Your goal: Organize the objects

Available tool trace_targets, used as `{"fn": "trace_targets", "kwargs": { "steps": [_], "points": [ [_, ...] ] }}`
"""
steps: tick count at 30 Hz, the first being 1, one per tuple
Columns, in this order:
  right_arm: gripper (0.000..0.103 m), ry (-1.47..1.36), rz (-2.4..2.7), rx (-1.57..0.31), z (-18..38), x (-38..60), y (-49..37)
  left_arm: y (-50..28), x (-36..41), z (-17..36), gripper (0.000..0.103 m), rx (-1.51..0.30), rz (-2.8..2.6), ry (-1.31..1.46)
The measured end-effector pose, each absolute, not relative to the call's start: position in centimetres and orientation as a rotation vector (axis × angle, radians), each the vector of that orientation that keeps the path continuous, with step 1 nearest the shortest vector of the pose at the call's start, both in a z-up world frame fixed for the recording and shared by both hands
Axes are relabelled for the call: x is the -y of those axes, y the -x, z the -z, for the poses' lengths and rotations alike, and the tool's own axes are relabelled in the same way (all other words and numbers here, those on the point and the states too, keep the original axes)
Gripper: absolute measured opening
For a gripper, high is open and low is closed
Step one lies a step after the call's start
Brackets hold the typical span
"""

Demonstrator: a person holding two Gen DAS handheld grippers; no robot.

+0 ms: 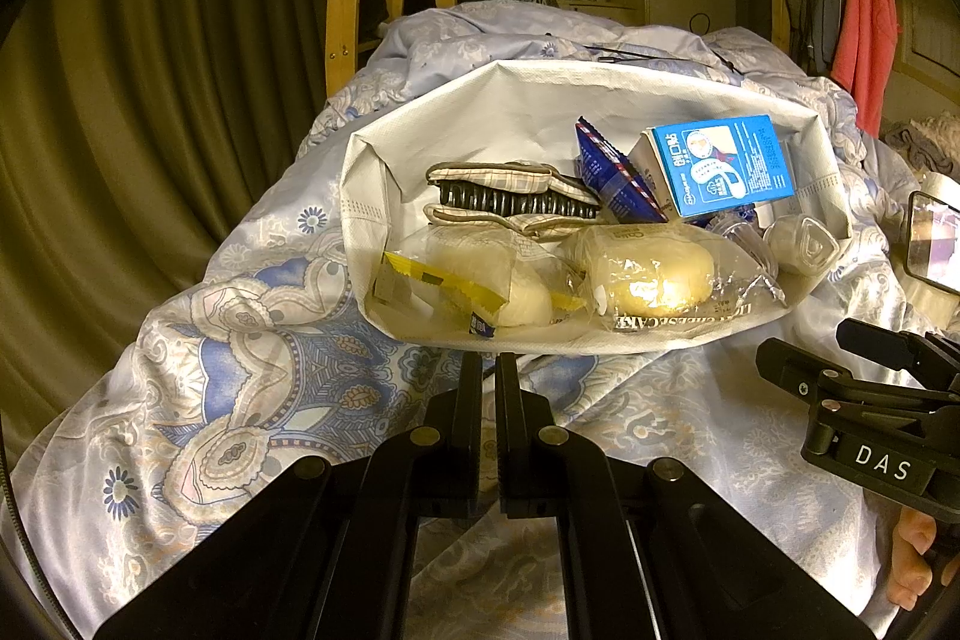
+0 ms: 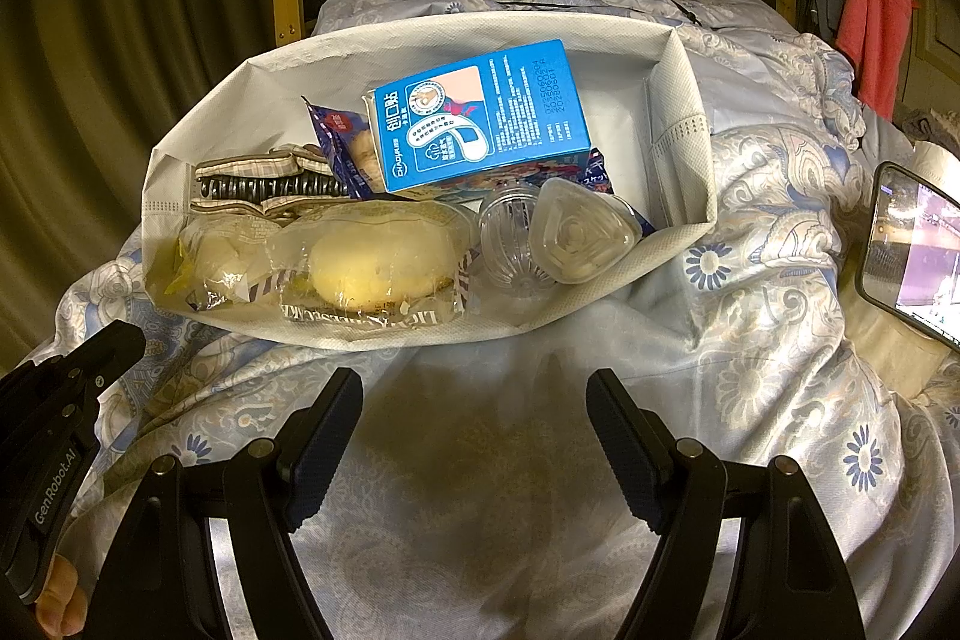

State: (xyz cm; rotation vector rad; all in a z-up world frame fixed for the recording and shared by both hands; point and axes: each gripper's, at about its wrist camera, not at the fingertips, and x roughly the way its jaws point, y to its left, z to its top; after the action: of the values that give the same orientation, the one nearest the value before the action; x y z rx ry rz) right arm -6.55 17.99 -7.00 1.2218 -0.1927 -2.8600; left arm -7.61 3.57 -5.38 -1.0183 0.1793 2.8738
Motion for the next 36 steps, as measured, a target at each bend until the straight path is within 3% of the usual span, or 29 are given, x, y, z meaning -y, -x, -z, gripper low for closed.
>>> {"fn": "trace_targets", "kwargs": {
  "steps": [27,32,36],
  "points": [
    [0.076,-1.21,2.864,0.195,6.9,-18.1,6.5,7.4,-3.5,5.3,0.005,-0.18,-2.858,1.021],
    [0.068,-1.08,2.855,0.268,4.5,-19.3,7.6,9.2,-4.6,4.9,0.005,-0.211,-2.784,1.049],
    [0.05,-1.094,2.855,0.104,3.4,-17.7,11.9,10.7,-5.8,4.5,0.005,-0.293,-2.747,1.063]
  ]
}}
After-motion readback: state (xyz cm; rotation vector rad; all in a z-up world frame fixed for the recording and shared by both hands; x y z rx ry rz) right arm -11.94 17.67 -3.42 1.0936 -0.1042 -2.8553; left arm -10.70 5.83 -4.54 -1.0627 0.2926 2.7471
